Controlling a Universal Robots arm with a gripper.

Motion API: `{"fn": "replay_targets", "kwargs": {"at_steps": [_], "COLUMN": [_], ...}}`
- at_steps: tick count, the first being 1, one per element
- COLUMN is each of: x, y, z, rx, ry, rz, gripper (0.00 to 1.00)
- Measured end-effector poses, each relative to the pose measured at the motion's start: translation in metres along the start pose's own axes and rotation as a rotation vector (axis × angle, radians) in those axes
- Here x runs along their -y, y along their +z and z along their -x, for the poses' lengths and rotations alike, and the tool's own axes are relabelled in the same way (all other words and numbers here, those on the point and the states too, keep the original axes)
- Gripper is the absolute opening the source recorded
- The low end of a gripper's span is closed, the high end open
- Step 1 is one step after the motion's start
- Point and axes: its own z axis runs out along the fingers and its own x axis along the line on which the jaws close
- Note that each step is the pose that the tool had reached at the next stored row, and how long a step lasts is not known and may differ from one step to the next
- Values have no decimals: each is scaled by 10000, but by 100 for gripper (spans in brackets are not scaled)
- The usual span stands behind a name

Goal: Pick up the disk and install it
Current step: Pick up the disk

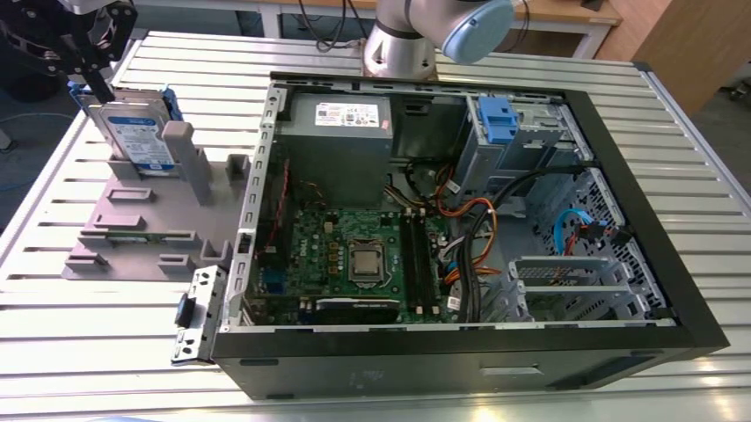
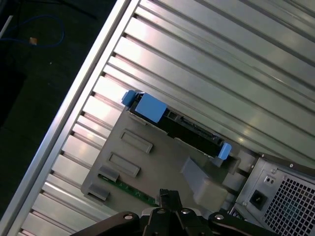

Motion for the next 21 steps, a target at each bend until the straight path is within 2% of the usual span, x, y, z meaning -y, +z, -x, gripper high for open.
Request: {"fn": "replay_targets", "kwargs": {"at_steps": [21], "x": [0], "y": [0], "z": [0], "rx": [1], "ry": [-176], "rz": [5], "gripper": [11]}}
